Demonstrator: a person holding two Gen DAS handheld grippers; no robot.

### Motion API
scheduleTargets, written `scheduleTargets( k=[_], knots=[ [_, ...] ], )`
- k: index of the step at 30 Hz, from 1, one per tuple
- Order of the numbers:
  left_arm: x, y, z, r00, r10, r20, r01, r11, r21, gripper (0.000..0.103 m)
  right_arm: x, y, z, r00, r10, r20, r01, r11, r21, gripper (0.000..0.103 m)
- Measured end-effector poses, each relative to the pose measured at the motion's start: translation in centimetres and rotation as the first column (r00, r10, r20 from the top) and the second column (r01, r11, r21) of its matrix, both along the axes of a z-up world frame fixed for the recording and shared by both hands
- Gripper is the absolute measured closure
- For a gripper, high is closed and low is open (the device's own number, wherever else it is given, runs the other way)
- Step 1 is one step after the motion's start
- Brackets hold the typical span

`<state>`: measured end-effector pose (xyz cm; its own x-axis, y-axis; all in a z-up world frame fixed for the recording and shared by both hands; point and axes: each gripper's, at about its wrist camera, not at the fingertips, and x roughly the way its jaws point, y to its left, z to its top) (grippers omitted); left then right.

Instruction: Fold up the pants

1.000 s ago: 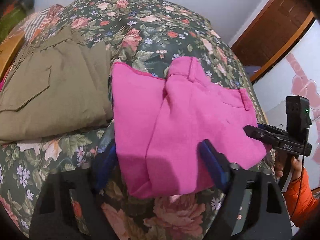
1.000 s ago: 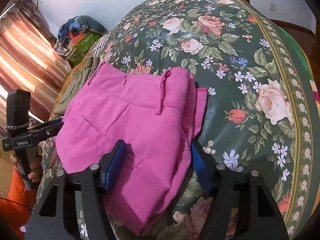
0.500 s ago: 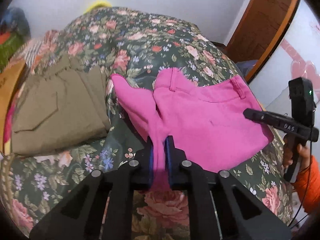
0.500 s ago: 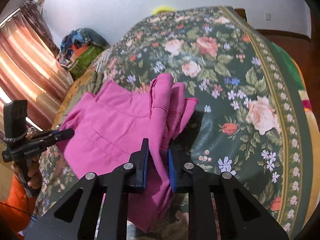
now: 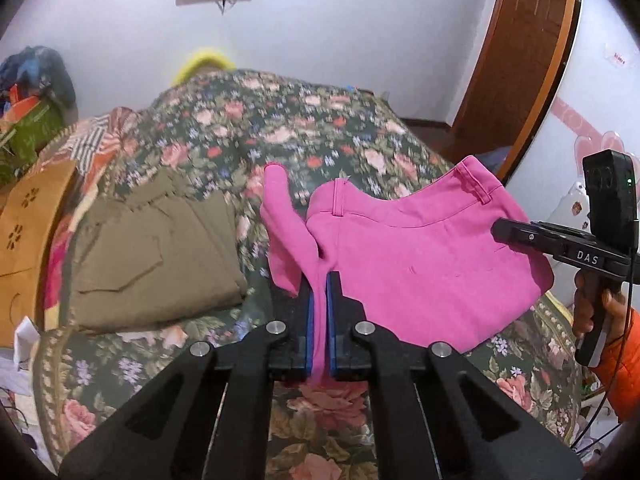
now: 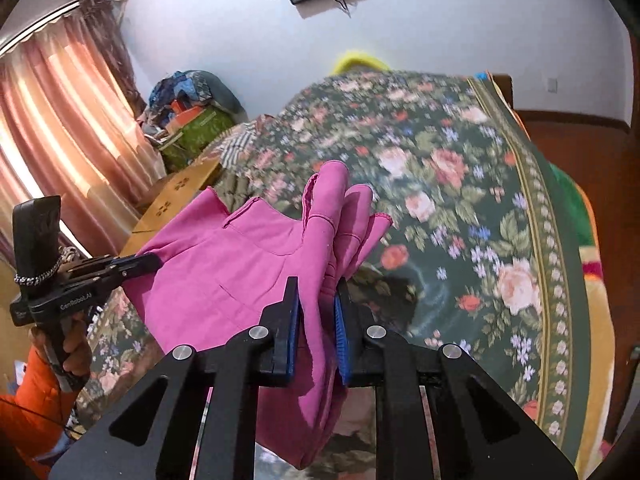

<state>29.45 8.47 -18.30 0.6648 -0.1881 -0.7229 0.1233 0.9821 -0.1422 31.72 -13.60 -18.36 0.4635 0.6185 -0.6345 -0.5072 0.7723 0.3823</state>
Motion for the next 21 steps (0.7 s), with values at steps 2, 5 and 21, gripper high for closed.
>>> scheduleTargets(
  k=[2, 5, 21],
  knots=[
    [-0.4, 0.7, 0.9, 1.0, 0.011, 0.023, -0.011, 1.0, 0.0, 0.099, 0.0, 0.7, 0.8, 1.0, 0.007, 0.02, -0.007, 1.0, 0.001, 0.089],
    [-0.7, 2.1, 2.1, 0.998, 0.031, 0.052, -0.031, 1.0, -0.004, 0.099, 0.3, 2.1, 2.1, 0.998, 0.028, 0.054, -0.028, 1.0, -0.001, 0.089],
    [0.9, 12.7, 4.5, 0.974, 0.166, 0.151, -0.166, 0.986, -0.011, 0.099, 2.8, 12.8, 6.4, 0.963, 0.166, 0.213, -0.159, 0.986, -0.05, 0.089]
  ],
)
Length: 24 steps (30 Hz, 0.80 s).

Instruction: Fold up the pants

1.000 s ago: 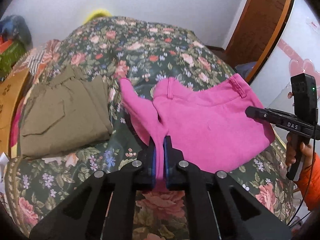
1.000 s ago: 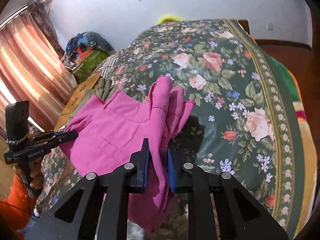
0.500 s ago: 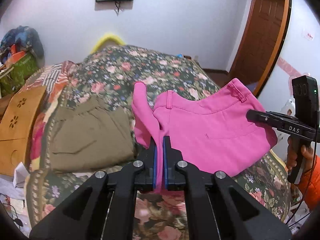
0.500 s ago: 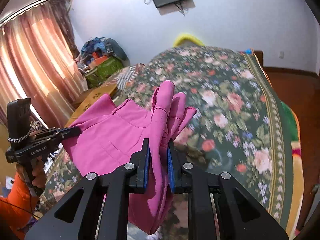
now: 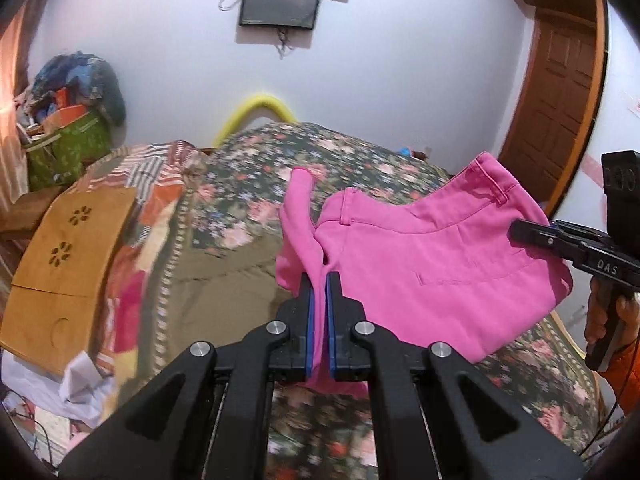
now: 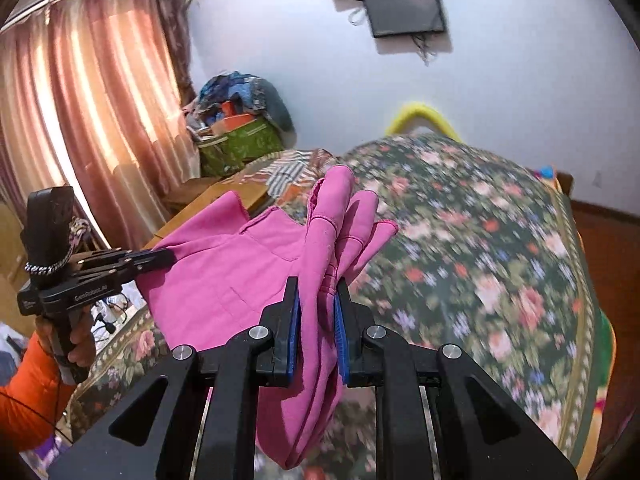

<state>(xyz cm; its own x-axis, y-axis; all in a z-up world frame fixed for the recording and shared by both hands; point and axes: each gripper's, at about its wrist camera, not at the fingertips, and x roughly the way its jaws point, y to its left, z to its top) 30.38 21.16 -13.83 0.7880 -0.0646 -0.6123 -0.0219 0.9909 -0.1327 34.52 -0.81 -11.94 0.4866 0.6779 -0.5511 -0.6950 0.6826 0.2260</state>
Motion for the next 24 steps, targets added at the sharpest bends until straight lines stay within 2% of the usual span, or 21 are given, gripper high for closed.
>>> scheduleTargets(
  k=[8, 13, 18, 22, 24],
  knots=[
    [1.9, 5.6, -0.9, 0.995, 0.095, 0.017, -0.096, 0.995, 0.039, 0.099, 3.3, 6.4, -1.5, 0.997, 0.08, 0.022, -0.079, 0.997, -0.021, 0.089],
    [2.7, 8.7, -2.9, 0.99, 0.139, 0.019, -0.14, 0.988, 0.066, 0.099, 5.0, 10.2, -3.1, 0.992, 0.12, 0.033, -0.119, 0.992, -0.034, 0.089],
    [3.7, 11.1, -6.8, 0.985, 0.165, -0.057, -0.163, 0.986, 0.034, 0.099, 6.2, 12.8, -5.5, 0.991, 0.131, 0.001, -0.13, 0.989, -0.062, 0.089],
    [3.8, 11.8, -10.6, 0.973, 0.183, -0.142, -0.18, 0.983, 0.035, 0.099, 7.2, 14.0, -8.6, 0.988, 0.132, -0.084, -0.141, 0.984, -0.106, 0.089],
    [3.8, 11.9, -11.3, 0.97, 0.181, -0.161, -0.178, 0.983, 0.036, 0.099, 7.3, 14.0, -10.1, 0.986, 0.125, -0.112, -0.139, 0.982, -0.13, 0.089]
  ],
)
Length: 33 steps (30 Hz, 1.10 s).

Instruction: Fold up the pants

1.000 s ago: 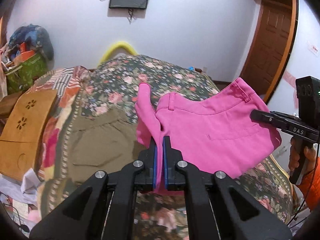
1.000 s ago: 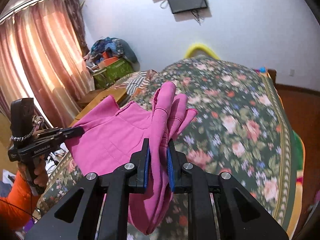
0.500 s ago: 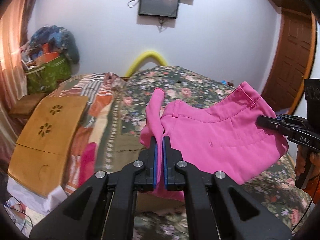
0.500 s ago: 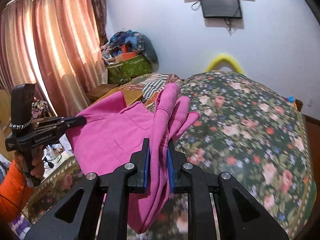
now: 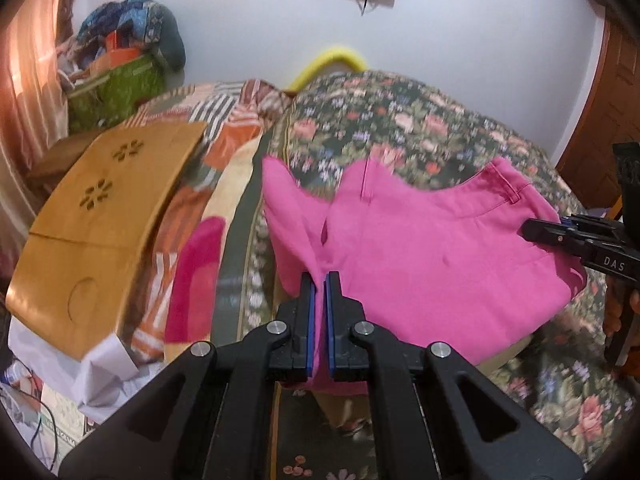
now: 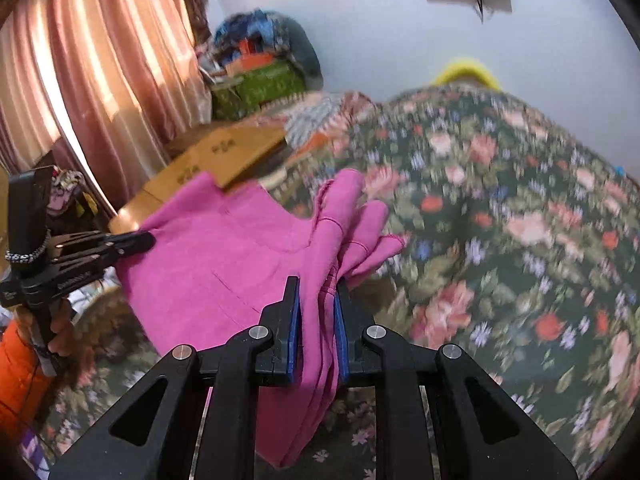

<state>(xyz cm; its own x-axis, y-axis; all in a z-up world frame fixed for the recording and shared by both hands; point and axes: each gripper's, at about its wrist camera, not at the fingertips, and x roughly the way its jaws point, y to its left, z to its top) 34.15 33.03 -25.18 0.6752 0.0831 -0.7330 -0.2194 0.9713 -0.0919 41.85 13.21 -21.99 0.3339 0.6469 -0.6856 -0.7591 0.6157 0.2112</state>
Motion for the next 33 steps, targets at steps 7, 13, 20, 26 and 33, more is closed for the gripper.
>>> scheduleTargets(
  k=[7, 13, 20, 26, 33],
  knots=[
    [-0.1, 1.2, -1.7, 0.994, 0.054, -0.092, -0.057, 0.998, -0.033, 0.094, 0.2, -0.6, -2.4, 0.997, -0.004, -0.083, -0.004, 0.996, -0.094, 0.074],
    [-1.5, 2.9, -1.7, 0.982, 0.138, -0.13, -0.143, 0.989, -0.025, 0.083, -0.6, -1.3, -1.6, 0.999, -0.032, 0.027, 0.036, 0.981, -0.191, 0.063],
    [-4.4, 2.8, 0.5, 0.981, 0.155, -0.116, -0.159, 0.987, -0.024, 0.083, -1.6, -4.3, 1.3, 0.994, -0.087, 0.069, 0.098, 0.981, -0.17, 0.063],
    [-7.4, -1.8, 6.7, 0.996, 0.093, 0.002, -0.093, 0.996, 0.003, 0.083, -4.6, -7.0, 6.5, 0.985, -0.112, 0.129, 0.121, 0.99, -0.067, 0.063],
    [-12.6, -8.6, 16.0, 0.98, 0.011, 0.2, -0.02, 0.999, 0.043, 0.083, -11.0, -10.5, 14.3, 0.963, -0.136, 0.232, 0.117, 0.989, 0.094, 0.062]
  ],
)
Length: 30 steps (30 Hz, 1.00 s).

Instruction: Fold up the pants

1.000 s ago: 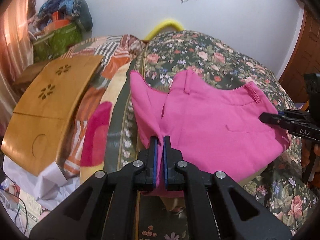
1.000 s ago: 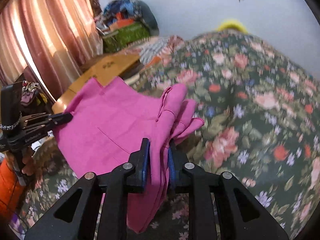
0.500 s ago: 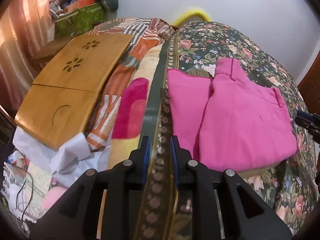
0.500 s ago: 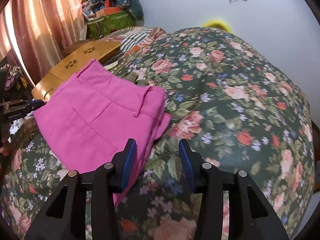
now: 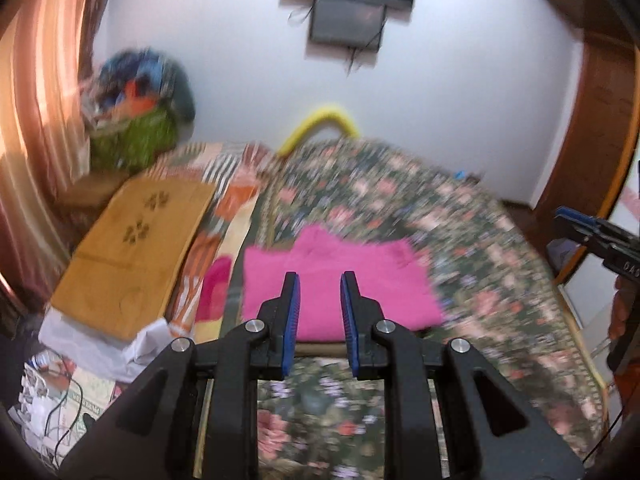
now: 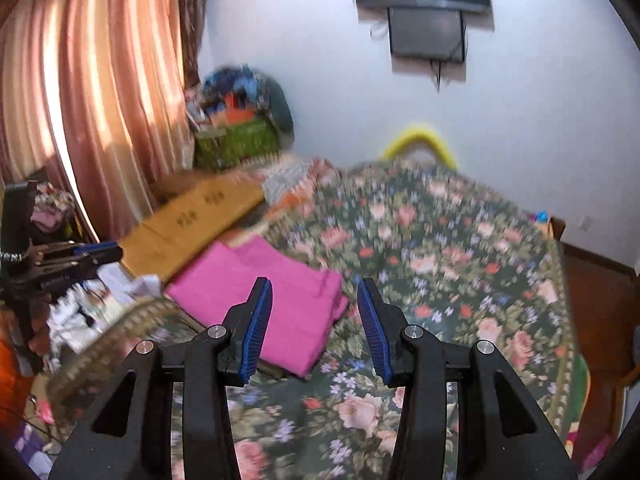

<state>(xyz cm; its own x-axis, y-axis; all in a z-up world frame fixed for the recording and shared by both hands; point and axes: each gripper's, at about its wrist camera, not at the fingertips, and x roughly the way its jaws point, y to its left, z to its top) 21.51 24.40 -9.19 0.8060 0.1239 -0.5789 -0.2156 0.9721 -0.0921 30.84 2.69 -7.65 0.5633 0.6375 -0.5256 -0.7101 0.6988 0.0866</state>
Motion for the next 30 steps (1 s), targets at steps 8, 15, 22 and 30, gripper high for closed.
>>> scheduleTargets(
  k=[8, 15, 22, 30],
  knots=[
    [-8.8, -6.7, 9.4, 0.975, -0.033, 0.22, 0.019, 0.998, 0.064, 0.068, -8.6, -4.1, 7.2, 0.991, 0.024, 0.135, -0.047, 0.985, 0.167, 0.062],
    [-16.1, -11.7, 12.8, 0.938, -0.044, 0.345, 0.007, 0.994, 0.11, 0.05, -15.0, -6.8, 10.1, 0.971, 0.026, 0.239, -0.092, 0.959, 0.268, 0.061],
    [-20.7, -13.8, 13.6, 0.909, -0.05, 0.414, -0.004, 0.992, 0.127, 0.037, -18.6, -8.1, 10.0, 0.959, -0.018, 0.283, -0.081, 0.938, 0.336, 0.034],
    [-23.2, -15.3, 13.2, 0.894, -0.053, 0.444, -0.013, 0.99, 0.142, 0.013, -20.9, -8.0, 9.4, 0.952, -0.069, 0.3, -0.039, 0.94, 0.339, 0.013]
  ],
)
